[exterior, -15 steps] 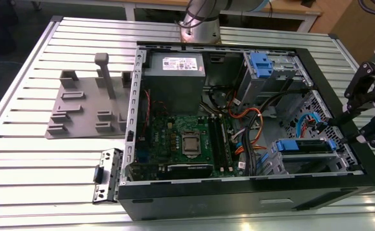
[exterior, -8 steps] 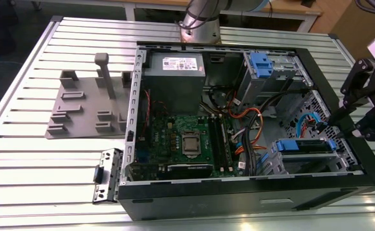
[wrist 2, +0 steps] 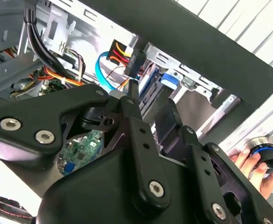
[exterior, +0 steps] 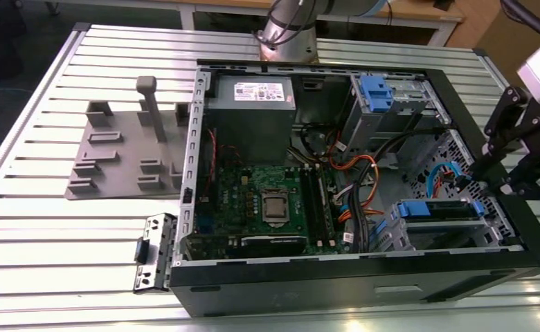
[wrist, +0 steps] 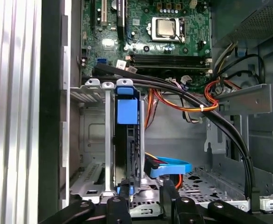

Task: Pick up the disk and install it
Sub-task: 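Insert the first disk wire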

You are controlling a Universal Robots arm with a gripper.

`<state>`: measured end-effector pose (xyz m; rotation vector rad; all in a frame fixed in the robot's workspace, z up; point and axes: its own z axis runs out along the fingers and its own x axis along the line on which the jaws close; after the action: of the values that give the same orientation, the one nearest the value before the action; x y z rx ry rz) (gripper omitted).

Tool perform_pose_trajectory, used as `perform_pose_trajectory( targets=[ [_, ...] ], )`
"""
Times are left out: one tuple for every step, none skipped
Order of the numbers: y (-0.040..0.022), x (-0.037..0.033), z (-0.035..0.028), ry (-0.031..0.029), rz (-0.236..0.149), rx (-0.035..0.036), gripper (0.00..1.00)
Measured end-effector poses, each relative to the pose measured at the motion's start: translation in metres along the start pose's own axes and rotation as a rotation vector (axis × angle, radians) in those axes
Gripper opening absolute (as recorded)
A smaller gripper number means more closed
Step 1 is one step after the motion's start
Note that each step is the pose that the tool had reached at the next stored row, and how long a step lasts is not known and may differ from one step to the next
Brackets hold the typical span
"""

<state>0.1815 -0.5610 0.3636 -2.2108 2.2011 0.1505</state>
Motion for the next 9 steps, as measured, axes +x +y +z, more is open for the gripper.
perform_pose_trajectory(
  targets=[
    [-0.0008, -0.0011, 0.0012, 0.0012, 0.000, 0.0000, 0.41],
    [-0.0017, -0.0022, 0.0024, 0.0026, 0.000, 0.0000, 0.41],
    [-0.0025, -0.0033, 0.0036, 0.0040, 0.000, 0.0000, 0.41],
    [-0.0034, -0.0045, 0.0047, 0.0054, 0.000, 0.0000, 0.41],
    [-0.0042, -0.0056, 0.0057, 0.0068, 0.000, 0.0000, 0.41],
    [-0.0051, -0.0067, 0.0068, 0.0079, 0.000, -0.0001, 0.41],
    [-0.0060, -0.0079, 0.0078, 0.0090, 0.000, -0.0001, 0.41],
    [-0.0067, -0.0089, 0.0087, 0.0098, 0.000, -0.0001, 0.41],
    [-0.0074, -0.0099, 0.0096, 0.0105, 0.000, -0.0001, 0.41]
  ],
)
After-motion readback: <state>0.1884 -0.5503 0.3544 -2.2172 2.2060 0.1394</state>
